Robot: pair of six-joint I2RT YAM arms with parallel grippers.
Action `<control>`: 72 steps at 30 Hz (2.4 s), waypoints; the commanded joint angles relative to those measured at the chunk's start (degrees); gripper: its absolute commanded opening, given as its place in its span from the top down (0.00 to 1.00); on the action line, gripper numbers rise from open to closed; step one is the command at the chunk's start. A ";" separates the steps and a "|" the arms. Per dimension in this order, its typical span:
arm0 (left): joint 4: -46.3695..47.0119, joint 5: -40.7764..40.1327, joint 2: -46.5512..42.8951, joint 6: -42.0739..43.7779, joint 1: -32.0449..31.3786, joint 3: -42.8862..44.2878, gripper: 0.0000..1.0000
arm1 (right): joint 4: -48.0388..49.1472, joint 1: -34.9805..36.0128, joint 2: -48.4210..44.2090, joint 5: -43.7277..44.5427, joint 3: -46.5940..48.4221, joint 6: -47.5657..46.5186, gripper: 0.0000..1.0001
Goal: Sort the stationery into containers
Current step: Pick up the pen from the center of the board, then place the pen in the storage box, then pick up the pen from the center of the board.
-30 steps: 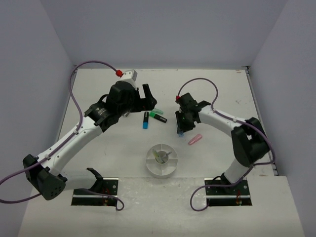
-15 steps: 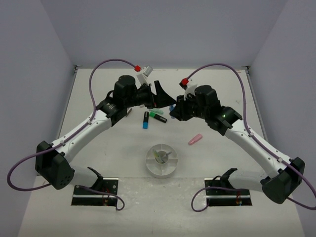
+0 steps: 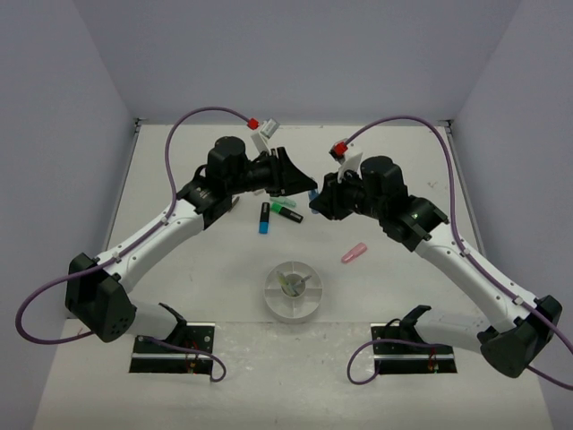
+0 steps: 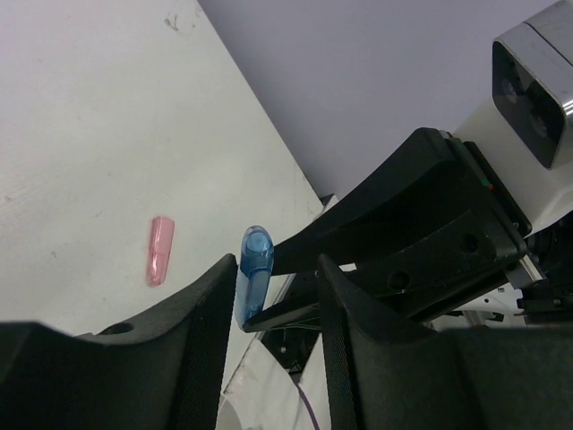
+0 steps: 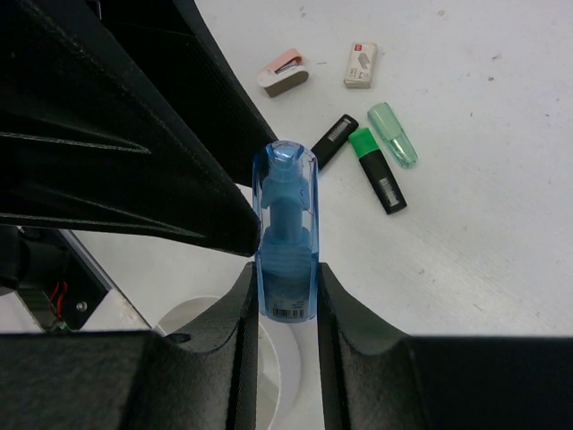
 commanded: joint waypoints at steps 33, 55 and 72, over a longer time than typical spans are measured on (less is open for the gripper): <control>2.05 -18.46 -31.84 17.37 -4.66 -36.42 1.00 | -0.66 -3.81 -19.91 14.84 -17.63 6.29 0.01; 1.00 -26.69 -33.27 11.70 -14.19 -43.01 0.31 | -18.80 -5.77 -2.54 19.44 -18.19 37.51 0.13; -18.79 -34.95 -24.41 16.13 -14.07 -17.60 0.00 | -9.89 -5.77 24.91 24.72 -16.59 44.15 0.30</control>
